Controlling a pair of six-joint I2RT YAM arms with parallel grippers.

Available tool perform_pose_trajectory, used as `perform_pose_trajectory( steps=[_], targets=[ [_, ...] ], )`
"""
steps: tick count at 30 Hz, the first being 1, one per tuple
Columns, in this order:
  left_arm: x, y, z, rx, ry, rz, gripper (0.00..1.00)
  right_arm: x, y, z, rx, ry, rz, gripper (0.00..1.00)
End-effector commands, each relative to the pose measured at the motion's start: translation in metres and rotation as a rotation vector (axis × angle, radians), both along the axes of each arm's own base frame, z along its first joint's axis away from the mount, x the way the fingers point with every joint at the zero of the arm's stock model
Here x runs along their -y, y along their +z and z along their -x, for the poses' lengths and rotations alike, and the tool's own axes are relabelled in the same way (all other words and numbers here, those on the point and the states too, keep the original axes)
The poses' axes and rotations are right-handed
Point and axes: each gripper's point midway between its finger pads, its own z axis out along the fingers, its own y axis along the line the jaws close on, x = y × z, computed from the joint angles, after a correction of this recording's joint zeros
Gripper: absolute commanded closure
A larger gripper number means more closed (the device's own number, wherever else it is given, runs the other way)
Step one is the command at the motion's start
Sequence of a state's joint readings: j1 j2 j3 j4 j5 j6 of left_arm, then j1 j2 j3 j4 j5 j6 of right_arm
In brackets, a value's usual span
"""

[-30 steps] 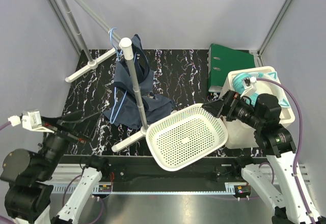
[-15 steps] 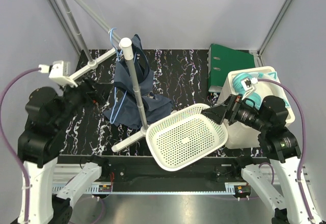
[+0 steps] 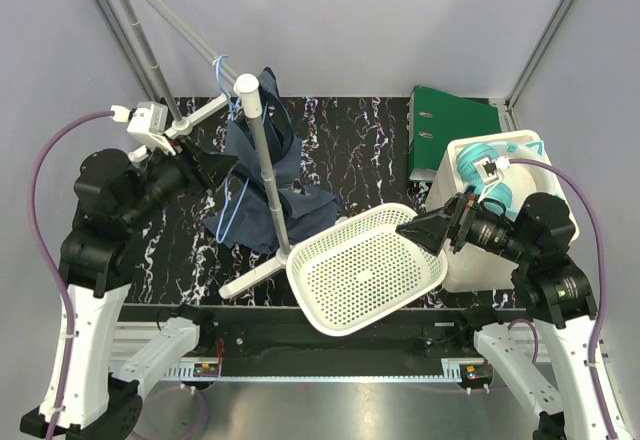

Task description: Remove the tank top from the hanger

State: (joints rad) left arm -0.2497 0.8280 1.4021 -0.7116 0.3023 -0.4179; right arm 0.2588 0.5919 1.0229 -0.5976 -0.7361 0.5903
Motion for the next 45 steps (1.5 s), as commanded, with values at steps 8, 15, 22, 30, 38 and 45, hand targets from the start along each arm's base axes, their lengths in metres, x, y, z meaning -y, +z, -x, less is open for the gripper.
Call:
perform_pose_trajectory(
  steps=[8,15,22,30,38,45],
  targets=[
    [0.008,-0.002,-0.016,0.018,-0.026,-0.006,0.87,-0.001,0.023,0.012,0.065,0.038,-0.029,0.0],
    [0.004,0.022,-0.013,0.054,0.004,0.04,1.0,-0.002,0.03,0.026,0.087,0.079,-0.045,0.0],
    [-0.016,0.07,-0.002,0.166,0.11,0.083,1.0,-0.002,0.028,0.03,0.101,0.095,-0.041,0.0],
    [-0.039,0.093,0.012,0.232,0.217,0.083,1.0,-0.003,0.017,0.023,0.072,0.084,-0.033,0.0],
    [-0.093,0.096,0.043,0.24,0.467,0.082,1.0,-0.006,0.005,-0.002,0.051,0.058,-0.003,0.0],
    [-0.117,0.039,0.041,0.139,0.624,0.104,1.0,-0.012,0.007,-0.036,0.066,0.045,0.021,0.0]
  ],
)
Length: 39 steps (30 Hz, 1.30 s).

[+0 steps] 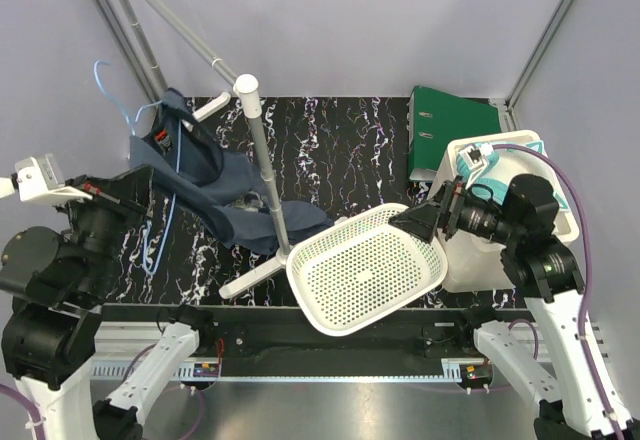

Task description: Remove the tank top from the hanger

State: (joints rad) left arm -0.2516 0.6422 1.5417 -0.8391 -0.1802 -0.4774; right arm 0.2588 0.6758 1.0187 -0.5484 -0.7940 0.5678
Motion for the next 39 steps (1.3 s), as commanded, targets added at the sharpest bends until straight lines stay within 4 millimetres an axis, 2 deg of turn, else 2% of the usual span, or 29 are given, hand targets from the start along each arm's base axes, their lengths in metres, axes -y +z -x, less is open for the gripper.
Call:
perform_pose_trajectory(
  steps=[1,2,3,5,6,8,9,10,14,15,16,17,18,19,20,21,22,24,27,28,29,31,32,33,35,39],
  targets=[
    [-0.02,-0.025,-0.018,-0.045,0.144,0.047,1.0,-0.003,0.014,-0.027,0.09,-0.015,0.01,0.0],
    [-0.02,-0.032,-0.021,-0.059,0.151,0.054,1.0,-0.004,0.017,-0.032,0.097,-0.019,0.011,0.0],
    [-0.016,-0.052,-0.031,-0.107,0.149,0.05,1.0,-0.006,0.015,-0.043,0.09,-0.022,0.02,0.0],
    [-0.008,-0.065,-0.043,-0.123,0.13,0.078,1.0,-0.006,0.02,-0.056,0.116,-0.047,0.027,0.0],
    [-0.002,-0.088,-0.054,-0.17,0.113,0.079,1.0,-0.006,0.016,-0.068,0.108,-0.072,0.04,0.0],
    [0.007,-0.096,-0.067,-0.162,0.092,0.12,1.0,-0.006,0.02,-0.08,0.131,-0.091,0.051,0.0],
    [0.015,-0.114,-0.076,-0.199,0.066,0.119,1.0,-0.005,0.016,-0.09,0.12,-0.111,0.065,0.0],
    [0.02,-0.111,-0.084,-0.174,0.05,0.14,1.0,-0.006,0.021,-0.094,0.133,-0.116,0.067,0.0],
    [0.046,-0.126,-0.114,-0.212,-0.053,0.145,1.0,-0.006,0.025,-0.12,0.169,-0.136,0.113,0.0],
    [0.052,-0.127,-0.13,-0.207,-0.078,0.143,1.0,-0.006,0.034,-0.123,0.193,-0.138,0.113,0.0],
    [0.058,-0.127,-0.137,-0.207,-0.111,0.147,1.0,-0.007,0.037,-0.127,0.206,-0.136,0.119,0.0],
    [0.074,-0.126,-0.139,-0.212,-0.205,0.156,1.0,-0.009,0.034,-0.136,0.194,-0.136,0.126,0.0],
    [0.076,-0.122,-0.149,-0.194,-0.232,0.17,1.0,-0.01,0.044,-0.138,0.212,-0.136,0.12,0.0],
    [0.083,-0.132,-0.162,-0.223,-0.273,0.176,1.0,-0.011,0.046,-0.142,0.218,-0.132,0.119,0.0],
    [0.1,-0.129,-0.161,-0.227,-0.39,0.182,1.0,-0.014,0.044,-0.149,0.21,-0.121,0.119,0.0],
    [0.102,-0.123,-0.167,-0.204,-0.431,0.181,1.0,-0.016,0.05,-0.151,0.226,-0.118,0.111,0.0],
    [0.109,-0.131,-0.176,-0.231,-0.479,0.18,1.0,-0.017,0.054,-0.156,0.241,-0.118,0.102,0.0],
    [0.128,-0.116,-0.171,-0.188,-0.633,0.158,1.0,-0.024,0.054,-0.164,0.251,-0.094,0.091,0.0],
    [0.15,-0.112,-0.165,-0.188,-0.827,0.155,1.0,-0.038,0.058,-0.173,0.286,-0.056,0.083,0.0],
    [0.153,-0.112,-0.163,-0.197,-0.862,0.159,1.0,-0.051,0.057,-0.17,0.31,-0.021,0.094,0.0],
    [0.161,-0.11,-0.158,-0.193,-0.938,0.164,1.0,-0.059,0.051,-0.177,0.311,-0.021,0.111,0.0],
    [0.164,-0.106,-0.156,-0.171,-0.982,0.158,1.0,-0.081,0.051,-0.172,0.355,0.021,0.133,0.0],
    [0.165,-0.107,-0.156,-0.174,-0.997,0.156,1.0,-0.086,0.042,-0.18,0.342,0.005,0.152,0.0],
    [0.165,-0.106,-0.155,-0.174,-1.003,0.155,1.0,-0.09,0.044,-0.182,0.346,0.001,0.154,0.0],
    [0.166,-0.105,-0.153,-0.173,-1.013,0.157,1.0,-0.101,0.034,-0.188,0.325,-0.008,0.168,0.01],
    [0.168,-0.102,-0.146,-0.183,-1.048,0.165,1.0,-0.114,0.035,-0.193,0.354,-0.046,0.155,0.04]
  ],
)
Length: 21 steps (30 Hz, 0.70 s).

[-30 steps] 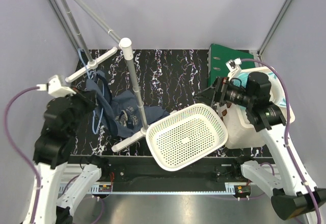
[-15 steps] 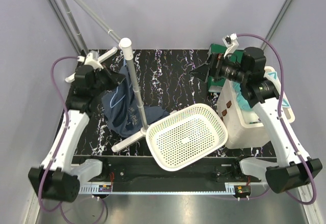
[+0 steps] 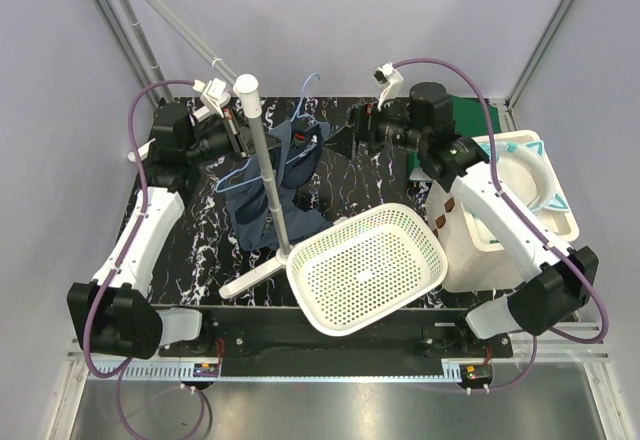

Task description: Remove the tank top from the hanger

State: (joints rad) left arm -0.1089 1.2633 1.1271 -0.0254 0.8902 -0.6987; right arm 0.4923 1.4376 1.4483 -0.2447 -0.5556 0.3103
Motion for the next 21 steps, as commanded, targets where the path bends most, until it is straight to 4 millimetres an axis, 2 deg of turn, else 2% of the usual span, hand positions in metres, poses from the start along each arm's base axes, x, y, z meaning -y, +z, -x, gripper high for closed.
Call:
perform_pose_trajectory(
  steps=[1,4,9,13,19,21],
  targets=[
    [0.007,0.044,0.02,0.143,-0.121,0.039,1.0,-0.009,0.037,-0.015,0.163,-0.075,-0.052,0.06],
    [0.008,0.048,0.027,0.142,-0.137,0.048,1.0,-0.009,0.029,-0.027,0.153,-0.141,-0.034,0.1],
    [0.006,0.061,0.036,0.158,-0.122,0.051,1.0,0.001,-0.016,-0.048,0.092,-0.258,0.038,0.16],
    [0.005,0.07,0.044,0.167,-0.116,0.061,1.0,-0.002,-0.044,-0.058,0.046,-0.29,0.075,0.19],
    [0.003,0.079,0.058,0.187,-0.107,0.071,1.0,-0.003,-0.066,-0.07,0.017,-0.33,0.112,0.3],
    [0.003,0.081,0.061,0.196,-0.104,0.075,1.0,-0.005,-0.067,-0.071,0.021,-0.324,0.108,0.32]
  ],
)
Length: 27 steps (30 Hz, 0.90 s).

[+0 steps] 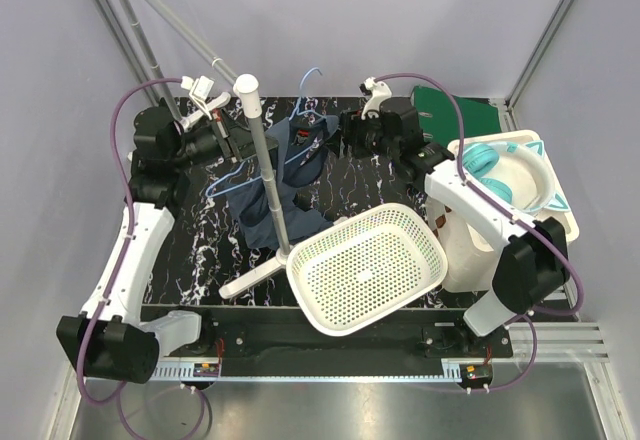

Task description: Remove the tank top from the hanger

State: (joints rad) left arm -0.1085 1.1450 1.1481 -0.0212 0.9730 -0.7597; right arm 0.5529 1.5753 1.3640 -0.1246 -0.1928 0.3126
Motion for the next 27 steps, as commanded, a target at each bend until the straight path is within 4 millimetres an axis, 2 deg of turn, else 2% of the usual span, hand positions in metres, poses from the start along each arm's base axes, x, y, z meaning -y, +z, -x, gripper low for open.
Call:
perform_pose_trajectory(
  steps=[1,3,6,7,10,16,18,20,25,27],
  targets=[
    [0.0,0.034,0.018,0.106,-0.025,0.027,1.0,-0.005,0.013,-0.007,0.06,-0.023,-0.018,0.33],
    [0.0,0.036,0.019,0.108,-0.027,0.029,1.0,-0.006,0.012,-0.009,0.061,-0.025,-0.026,0.33],
    [0.0,0.038,0.022,0.112,-0.033,0.021,1.0,-0.006,0.007,-0.014,0.056,-0.045,-0.024,0.47],
    [-0.001,0.039,0.022,0.128,-0.028,0.014,1.0,-0.006,0.008,-0.015,0.057,-0.05,-0.027,0.55],
    [-0.001,0.035,0.026,0.109,-0.029,0.008,1.0,-0.008,0.011,-0.016,0.06,-0.054,-0.048,0.59],
    [-0.002,0.037,0.03,0.106,-0.029,0.013,1.0,-0.007,0.01,-0.025,0.054,-0.094,-0.053,0.86],
    [-0.002,0.037,0.032,0.112,-0.028,0.012,1.0,-0.007,0.012,-0.026,0.056,-0.098,-0.056,1.0],
    [-0.002,0.038,0.034,0.112,-0.029,0.011,1.0,-0.006,0.014,-0.027,0.06,-0.109,-0.058,1.0],
    [-0.002,0.036,0.035,0.103,-0.034,0.005,1.0,0.018,0.021,-0.042,0.099,-0.246,-0.011,1.0],
    [-0.003,0.035,0.036,0.097,-0.034,0.004,1.0,0.024,0.018,-0.046,0.089,-0.269,0.021,1.0]
  ],
)
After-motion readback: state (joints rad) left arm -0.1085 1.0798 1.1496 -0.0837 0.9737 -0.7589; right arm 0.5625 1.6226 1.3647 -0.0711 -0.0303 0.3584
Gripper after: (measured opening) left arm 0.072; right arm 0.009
